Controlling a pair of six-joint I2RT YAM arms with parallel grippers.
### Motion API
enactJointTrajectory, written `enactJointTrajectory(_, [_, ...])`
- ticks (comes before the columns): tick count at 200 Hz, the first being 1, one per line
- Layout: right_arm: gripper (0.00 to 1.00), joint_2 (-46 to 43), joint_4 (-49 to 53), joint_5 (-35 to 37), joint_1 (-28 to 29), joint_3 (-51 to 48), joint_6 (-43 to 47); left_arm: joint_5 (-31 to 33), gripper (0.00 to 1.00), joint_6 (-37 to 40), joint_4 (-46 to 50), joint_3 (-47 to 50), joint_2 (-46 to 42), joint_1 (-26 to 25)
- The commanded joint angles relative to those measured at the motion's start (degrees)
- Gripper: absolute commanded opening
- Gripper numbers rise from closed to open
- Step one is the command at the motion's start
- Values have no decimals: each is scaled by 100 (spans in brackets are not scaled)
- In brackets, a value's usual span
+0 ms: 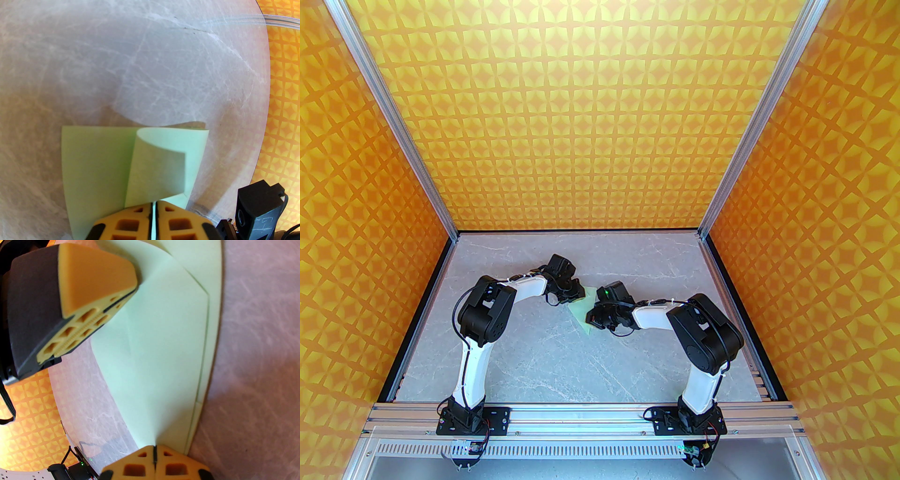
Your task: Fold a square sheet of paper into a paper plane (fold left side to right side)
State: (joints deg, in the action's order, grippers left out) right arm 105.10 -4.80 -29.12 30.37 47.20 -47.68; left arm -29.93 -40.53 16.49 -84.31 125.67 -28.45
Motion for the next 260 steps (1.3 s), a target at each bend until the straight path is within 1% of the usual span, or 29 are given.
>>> enactJointTrajectory(1, [0, 300, 900, 362, 48, -416, 144, 133, 13, 198, 295, -309, 290, 82])
enactJointTrajectory(37, [0, 397, 964, 393, 124, -470, 154, 130, 13, 379, 388, -635, 635, 211])
enactJointTrajectory(66, [0, 518, 1068, 434, 243, -471, 129, 131, 14, 399, 380, -751, 713, 328])
enactJointTrajectory(104, [0, 571, 904, 410, 309, -631, 22, 135, 14, 510, 495, -1037, 857, 444])
enactJointTrajectory(155, [0, 601, 945, 442, 320, -653, 33, 134, 15, 529, 515, -1255, 942, 577])
enactJointTrajectory(260, [0, 574, 925, 417, 346, -738, 6, 171, 16, 565, 786, -2130, 1516, 812])
